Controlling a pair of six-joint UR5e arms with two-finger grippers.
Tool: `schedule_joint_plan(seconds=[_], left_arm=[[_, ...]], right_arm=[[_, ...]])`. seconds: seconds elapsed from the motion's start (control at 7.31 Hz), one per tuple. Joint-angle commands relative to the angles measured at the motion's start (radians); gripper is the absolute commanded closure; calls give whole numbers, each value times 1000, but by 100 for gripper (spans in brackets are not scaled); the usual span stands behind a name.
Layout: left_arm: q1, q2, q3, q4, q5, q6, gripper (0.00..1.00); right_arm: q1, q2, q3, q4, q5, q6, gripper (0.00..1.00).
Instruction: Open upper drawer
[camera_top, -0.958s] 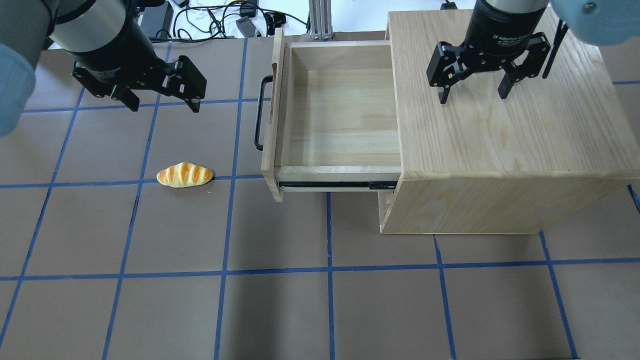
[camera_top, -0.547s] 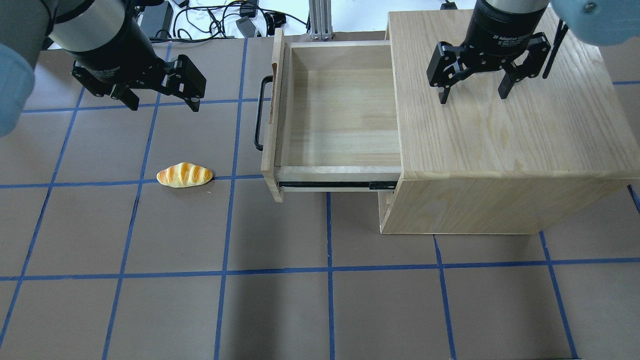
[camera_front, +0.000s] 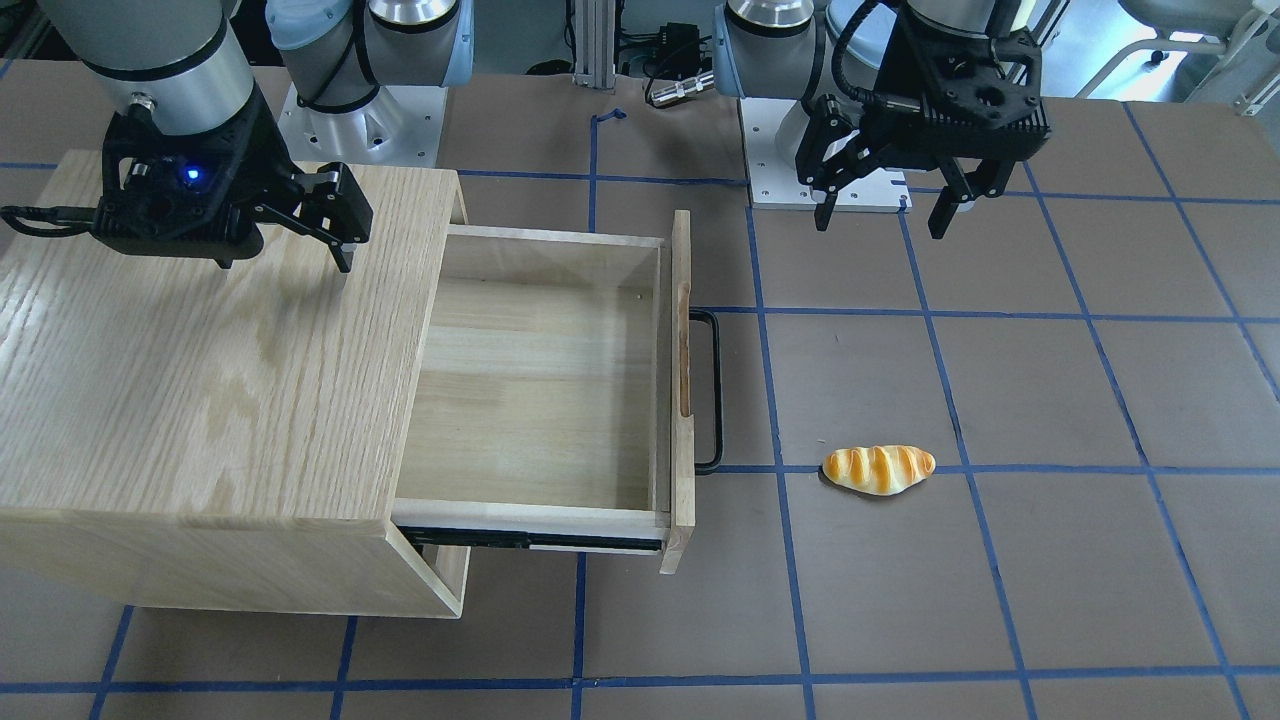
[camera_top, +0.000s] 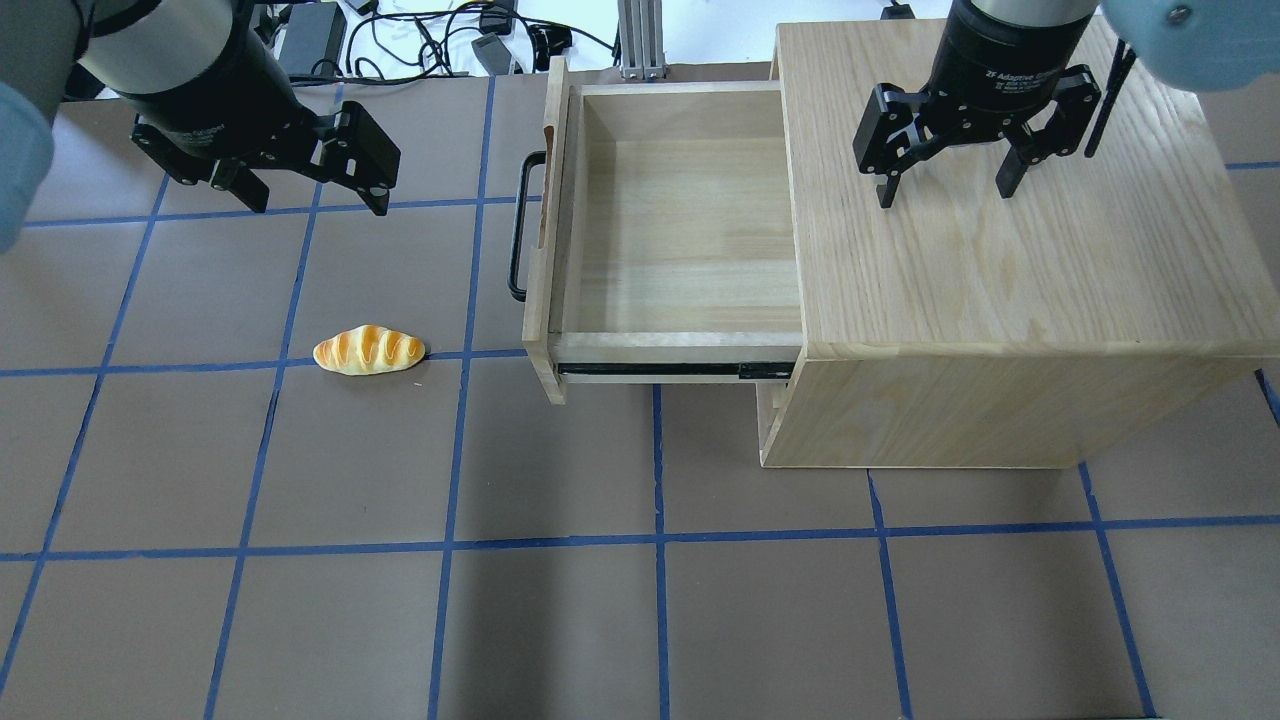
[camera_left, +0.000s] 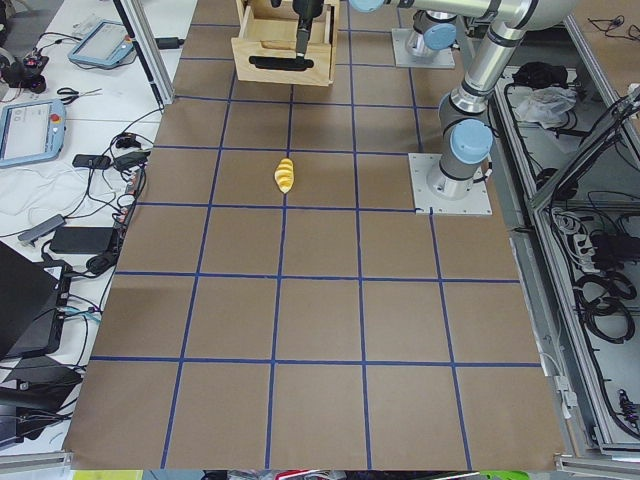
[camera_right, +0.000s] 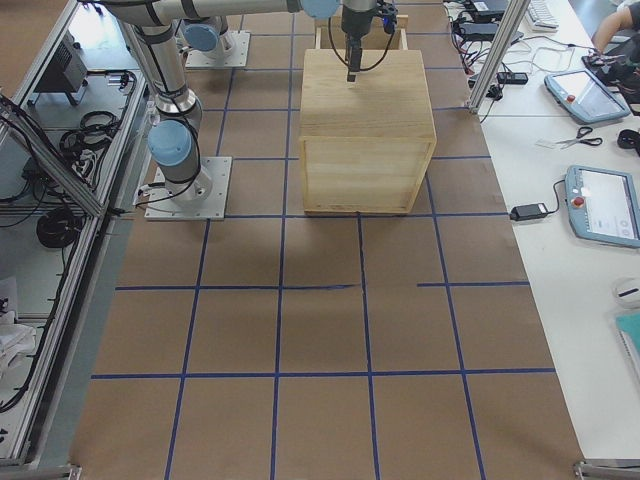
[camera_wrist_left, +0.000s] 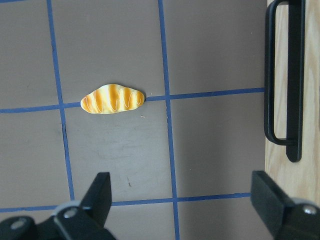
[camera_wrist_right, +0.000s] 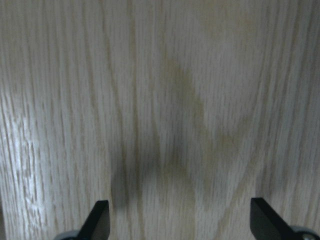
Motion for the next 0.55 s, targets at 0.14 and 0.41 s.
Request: schedule_joint_plan(seconds=[0.14,0.41], left_arm=[[-6,-2,10,-3,2,3,0],[0,3,9,-11,7,6,0]], right_arm=[[0,0,0,0,0,0,0],[-1,0,2,0,0,0,0]])
